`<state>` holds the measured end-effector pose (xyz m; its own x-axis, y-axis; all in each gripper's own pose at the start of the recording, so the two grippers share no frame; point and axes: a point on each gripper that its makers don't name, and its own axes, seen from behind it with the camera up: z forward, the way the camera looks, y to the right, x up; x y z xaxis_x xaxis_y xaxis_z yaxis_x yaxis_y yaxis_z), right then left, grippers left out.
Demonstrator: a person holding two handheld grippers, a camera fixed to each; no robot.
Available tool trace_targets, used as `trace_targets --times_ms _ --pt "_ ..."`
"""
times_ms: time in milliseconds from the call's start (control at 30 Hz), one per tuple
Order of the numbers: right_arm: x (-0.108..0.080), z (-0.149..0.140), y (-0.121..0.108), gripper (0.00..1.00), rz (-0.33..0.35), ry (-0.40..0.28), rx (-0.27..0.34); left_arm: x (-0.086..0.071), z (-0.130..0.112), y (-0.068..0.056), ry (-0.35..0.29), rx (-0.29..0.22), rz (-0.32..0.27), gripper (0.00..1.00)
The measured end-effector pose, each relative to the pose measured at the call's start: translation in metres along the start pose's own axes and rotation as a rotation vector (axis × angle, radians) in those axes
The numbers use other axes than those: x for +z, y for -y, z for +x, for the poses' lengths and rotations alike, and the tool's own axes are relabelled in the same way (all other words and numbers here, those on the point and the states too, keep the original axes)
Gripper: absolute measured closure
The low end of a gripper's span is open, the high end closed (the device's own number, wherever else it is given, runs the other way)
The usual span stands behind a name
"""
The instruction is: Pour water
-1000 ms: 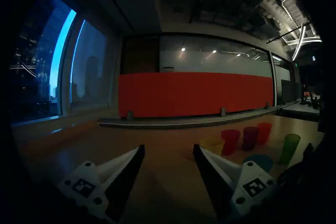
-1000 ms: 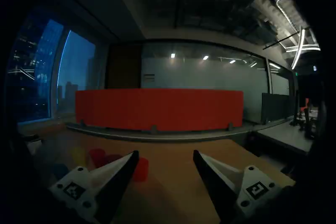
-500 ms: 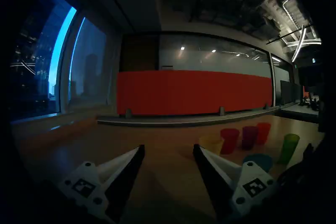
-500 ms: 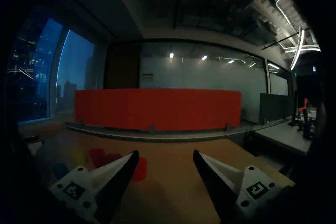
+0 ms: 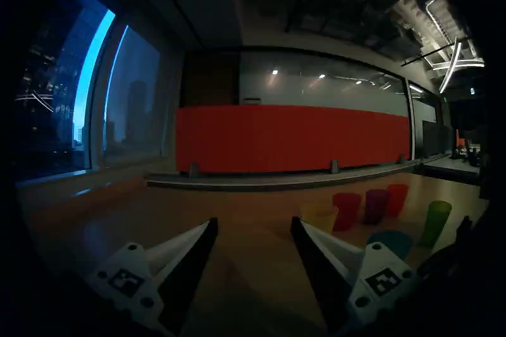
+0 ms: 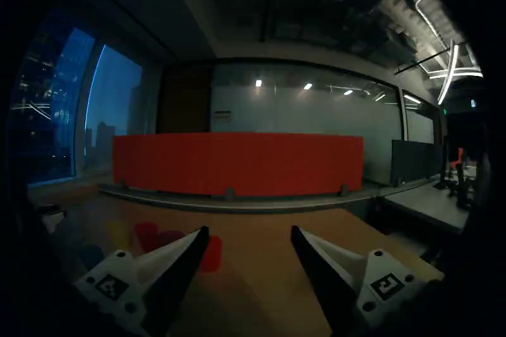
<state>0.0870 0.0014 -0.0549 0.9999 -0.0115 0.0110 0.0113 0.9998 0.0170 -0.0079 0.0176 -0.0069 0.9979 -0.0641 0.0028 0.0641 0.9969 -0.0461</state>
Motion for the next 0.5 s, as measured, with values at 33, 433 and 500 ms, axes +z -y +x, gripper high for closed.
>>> trace_targets --times_ms 33,433,500 --pt "0.0000 -0.0003 -0.0004 0.00 0.000 -0.001 0.001 0.0000 -0.0003 -0.0001 0.000 0.000 0.000 0.14" --pt "-0.0022 -0.0062 -0.0082 0.00 0.000 -0.026 0.023 0.0010 0.0018 0.0007 0.001 0.002 0.000 0.06" --pt "-0.0024 -0.0091 -0.0092 0.00 0.001 -0.030 0.022 0.0010 0.0019 0.0010 0.001 0.001 0.000 0.06"
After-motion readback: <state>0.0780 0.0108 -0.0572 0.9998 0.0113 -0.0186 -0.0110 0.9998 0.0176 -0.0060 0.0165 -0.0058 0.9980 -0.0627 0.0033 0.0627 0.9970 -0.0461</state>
